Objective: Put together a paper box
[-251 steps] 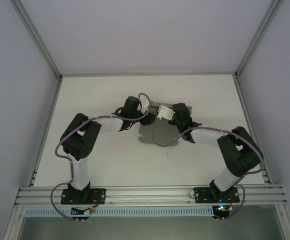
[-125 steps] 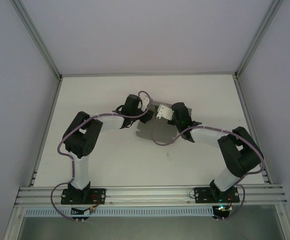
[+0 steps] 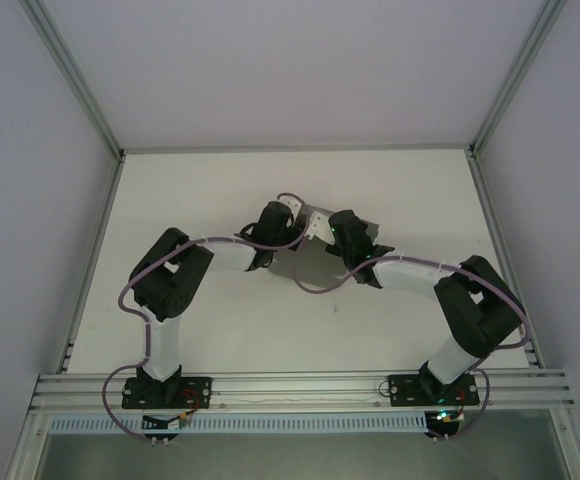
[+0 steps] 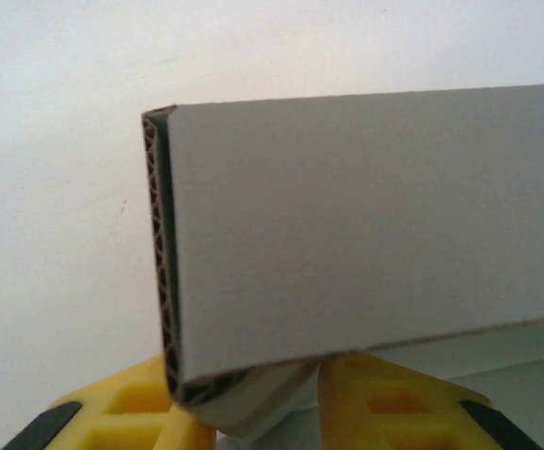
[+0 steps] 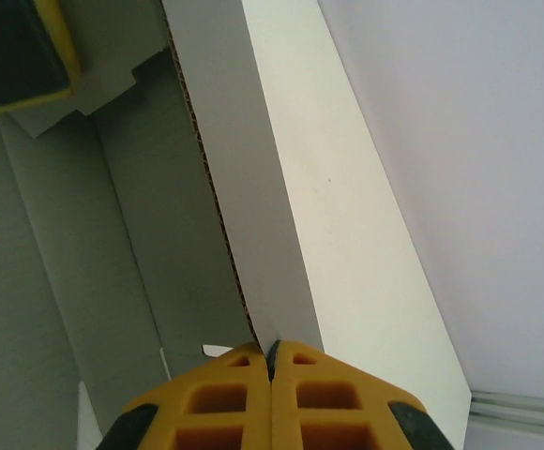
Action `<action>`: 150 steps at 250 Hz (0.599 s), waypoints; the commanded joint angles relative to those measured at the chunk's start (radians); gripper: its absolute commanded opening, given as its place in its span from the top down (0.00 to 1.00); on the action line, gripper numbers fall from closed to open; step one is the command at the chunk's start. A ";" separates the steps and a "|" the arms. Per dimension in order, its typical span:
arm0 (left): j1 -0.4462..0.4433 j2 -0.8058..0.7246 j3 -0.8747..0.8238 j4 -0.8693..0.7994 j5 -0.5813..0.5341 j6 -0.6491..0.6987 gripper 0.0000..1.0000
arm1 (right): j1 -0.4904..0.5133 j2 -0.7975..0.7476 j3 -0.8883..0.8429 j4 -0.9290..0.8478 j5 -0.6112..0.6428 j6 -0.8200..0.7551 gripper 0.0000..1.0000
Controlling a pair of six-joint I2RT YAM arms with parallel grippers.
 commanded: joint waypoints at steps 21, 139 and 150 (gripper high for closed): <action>-0.037 -0.034 -0.072 0.073 -0.068 -0.045 0.78 | 0.034 -0.022 0.003 -0.212 -0.166 0.113 1.00; -0.159 0.036 0.037 0.033 -0.409 -0.122 0.81 | 0.032 -0.013 0.066 -0.348 -0.171 0.219 1.00; -0.158 0.031 0.025 0.043 -0.380 -0.109 0.81 | 0.026 -0.009 0.068 -0.331 -0.156 0.219 1.00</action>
